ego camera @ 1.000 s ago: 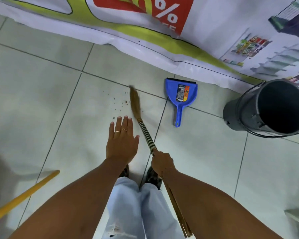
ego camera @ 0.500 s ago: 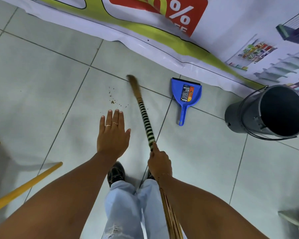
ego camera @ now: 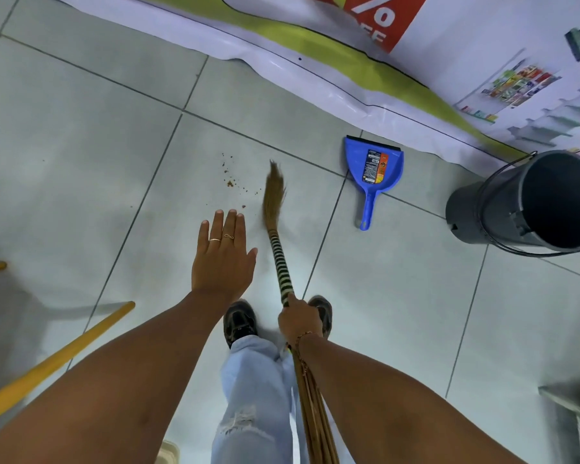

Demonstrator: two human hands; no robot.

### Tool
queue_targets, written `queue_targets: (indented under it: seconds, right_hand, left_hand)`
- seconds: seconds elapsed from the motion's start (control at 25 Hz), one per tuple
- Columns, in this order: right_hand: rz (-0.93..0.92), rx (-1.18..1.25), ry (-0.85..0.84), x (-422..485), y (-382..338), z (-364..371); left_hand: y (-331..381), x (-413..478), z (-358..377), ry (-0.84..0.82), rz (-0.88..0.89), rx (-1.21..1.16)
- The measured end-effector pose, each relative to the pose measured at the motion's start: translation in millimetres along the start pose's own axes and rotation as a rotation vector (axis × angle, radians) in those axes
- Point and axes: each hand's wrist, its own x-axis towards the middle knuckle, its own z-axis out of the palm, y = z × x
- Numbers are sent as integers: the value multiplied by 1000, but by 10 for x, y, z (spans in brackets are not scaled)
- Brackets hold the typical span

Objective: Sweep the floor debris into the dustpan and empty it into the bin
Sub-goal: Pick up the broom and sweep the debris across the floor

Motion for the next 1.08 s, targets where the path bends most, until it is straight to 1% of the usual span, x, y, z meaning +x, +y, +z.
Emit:
queue_targets:
  seconds: [0.08, 0.16, 0.28, 0.4, 0.44, 0.48, 0.56, 0.64, 0.8, 0.96, 1.08]
  right_hand:
    - [-38, -25, 23, -2, -168, 46]
    - [-55, 23, 70, -79, -252, 26]
    - [-61, 175, 202, -254, -267, -171]
    - [9, 236, 330, -184, -170, -491]
    - [72, 262, 334, -63, -111, -589]
    - [145, 310, 305, 68, -73, -689]
    - [237, 337, 195, 336, -28, -847]
    - [208, 238, 96, 506, -73, -988]
    - [63, 80, 33, 850, -297, -1367]
    - [-75, -170, -6, 1138, -457, -1727]
    - [-149, -349, -42, 1220, -404, -1848]
  left_hand:
    - [-125, 8, -33, 9, -7, -7]
    - [-226, 14, -103, 14, -18, -5]
    - [-317, 63, -227, 30, -34, -13]
    - [-305, 225, -332, 46, -29, -26]
    - [-276, 310, -338, 40, -28, -25]
    - [-241, 397, -335, 34, -35, -26]
    - [-159, 543, -303, 25, -59, -33]
    - [-54, 636, -276, 2, -80, -41]
    - [185, 877, -265, -15, -135, -85]
    - [312, 1109, -343, 4, -184, -110]
    - [309, 1199, -389, 11, -214, -106]
